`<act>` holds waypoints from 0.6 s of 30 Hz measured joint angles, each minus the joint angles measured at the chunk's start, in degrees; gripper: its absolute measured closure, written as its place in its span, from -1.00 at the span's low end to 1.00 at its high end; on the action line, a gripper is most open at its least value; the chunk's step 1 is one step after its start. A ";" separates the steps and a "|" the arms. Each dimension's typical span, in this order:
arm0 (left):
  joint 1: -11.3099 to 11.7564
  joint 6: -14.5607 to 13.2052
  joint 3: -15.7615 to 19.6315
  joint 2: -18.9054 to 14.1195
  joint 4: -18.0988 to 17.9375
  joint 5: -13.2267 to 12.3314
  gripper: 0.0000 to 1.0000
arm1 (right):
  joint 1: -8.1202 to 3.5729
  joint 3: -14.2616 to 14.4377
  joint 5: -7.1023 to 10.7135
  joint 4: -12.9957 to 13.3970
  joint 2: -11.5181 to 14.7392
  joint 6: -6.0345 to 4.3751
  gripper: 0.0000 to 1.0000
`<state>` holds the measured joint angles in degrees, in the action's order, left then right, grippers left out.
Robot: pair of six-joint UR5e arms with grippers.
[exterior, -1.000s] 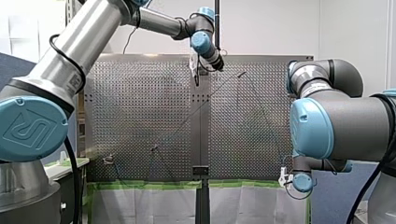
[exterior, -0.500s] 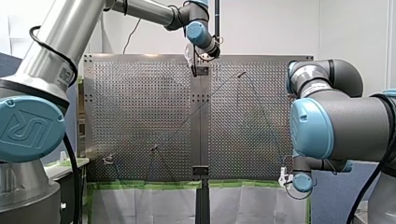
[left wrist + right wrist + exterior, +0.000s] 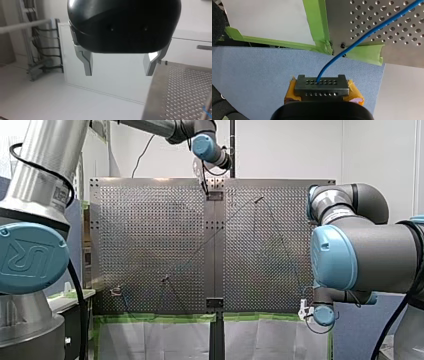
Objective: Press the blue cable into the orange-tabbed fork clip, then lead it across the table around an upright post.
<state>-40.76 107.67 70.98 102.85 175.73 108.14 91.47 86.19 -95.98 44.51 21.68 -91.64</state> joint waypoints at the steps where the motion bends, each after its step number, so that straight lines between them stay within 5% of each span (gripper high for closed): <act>1: -0.05 -0.04 0.57 -0.58 -0.55 0.03 -1.00 | 0.01 0.00 0.02 0.00 0.00 0.01 1.00; 10: -0.52 0.05 5.29 -4.57 -5.29 0.17 -1.00 | 0.02 -0.01 0.06 0.04 0.00 0.04 1.00; 18: -0.54 0.20 9.62 -4.98 -9.61 0.33 -1.00 | 0.07 -0.01 0.07 0.05 0.00 0.04 1.00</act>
<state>-41.29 107.87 80.60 97.87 166.13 108.47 91.54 86.18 -95.92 44.56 21.68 -91.60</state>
